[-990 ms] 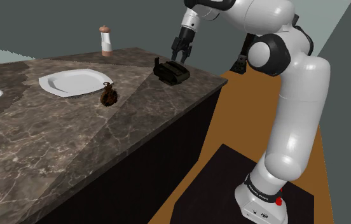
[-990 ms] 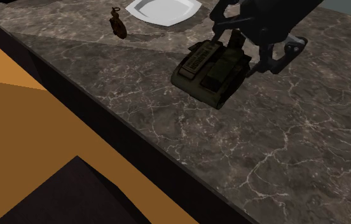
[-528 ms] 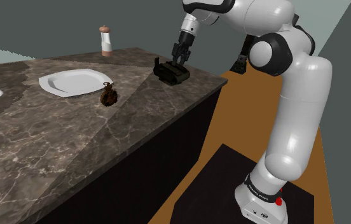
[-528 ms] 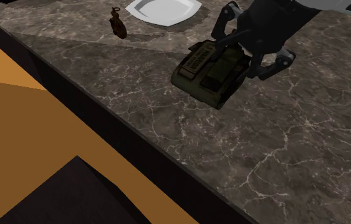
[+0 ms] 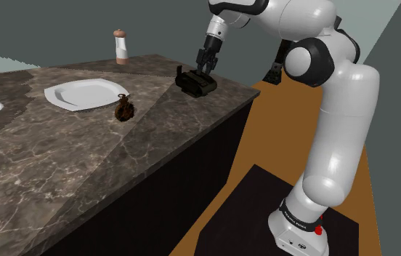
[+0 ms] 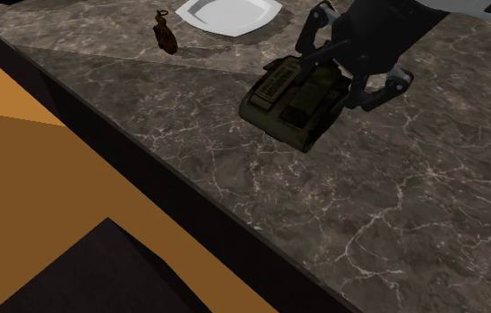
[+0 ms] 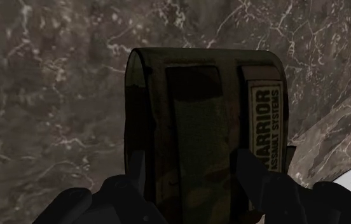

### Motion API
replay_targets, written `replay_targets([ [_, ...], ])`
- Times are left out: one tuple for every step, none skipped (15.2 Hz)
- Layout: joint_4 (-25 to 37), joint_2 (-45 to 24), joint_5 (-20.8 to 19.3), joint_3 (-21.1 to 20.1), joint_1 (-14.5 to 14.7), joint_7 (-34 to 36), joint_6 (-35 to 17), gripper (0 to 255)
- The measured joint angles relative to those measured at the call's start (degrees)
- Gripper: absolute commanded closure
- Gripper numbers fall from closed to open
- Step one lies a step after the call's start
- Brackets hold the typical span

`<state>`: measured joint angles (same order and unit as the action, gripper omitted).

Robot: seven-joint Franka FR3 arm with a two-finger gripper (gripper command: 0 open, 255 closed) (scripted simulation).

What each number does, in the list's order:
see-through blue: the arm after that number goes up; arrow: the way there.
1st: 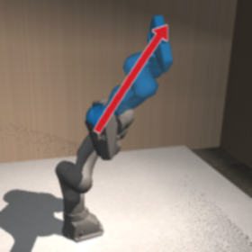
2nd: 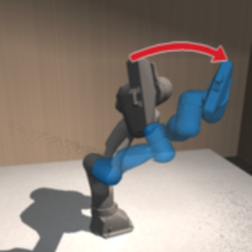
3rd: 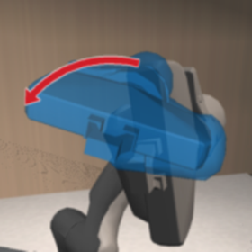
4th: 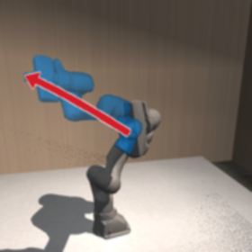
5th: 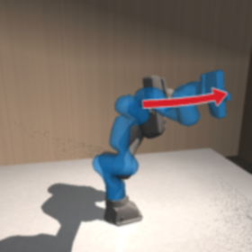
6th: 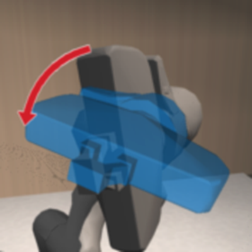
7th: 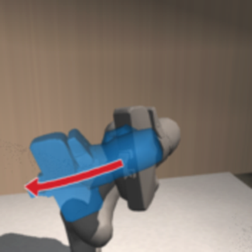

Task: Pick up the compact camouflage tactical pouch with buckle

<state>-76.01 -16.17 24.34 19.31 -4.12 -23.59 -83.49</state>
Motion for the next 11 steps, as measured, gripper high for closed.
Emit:
replay_targets([
  [0.6, -0.1, 0.0, 0.0, 0.0, 0.2, 0.6, 255],
  [1.4, -0.3, 0.1, 0.0, -0.1, 0.4, 1.2, 255],
  [2.4, -0.5, 0.2, 0.0, -0.3, 0.6, 2.0, 255],
  [3.5, -0.8, 0.3, 0.0, -0.5, 0.7, 2.8, 255],
  [4.7, -1.2, 0.5, 0.0, -0.7, 1.0, 3.6, 255],
  [6.3, -1.6, 0.7, 0.0, -0.9, 1.3, 4.8, 255],
  [8.0, -2.2, 1.0, 0.0, -1.2, 1.6, 5.8, 255],
  [9.0, -2.3, 1.1, 0.0, -1.4, 1.8, 6.7, 255],
  [10.2, -2.6, 1.2, 0.0, -1.6, 2.1, 7.6, 255],
  [11.6, -3.0, 1.4, 0.0, -1.8, 2.4, 8.5, 255],
  [13.6, -3.9, 1.8, 0.0, -2.3, 2.6, 9.7, 255],
])
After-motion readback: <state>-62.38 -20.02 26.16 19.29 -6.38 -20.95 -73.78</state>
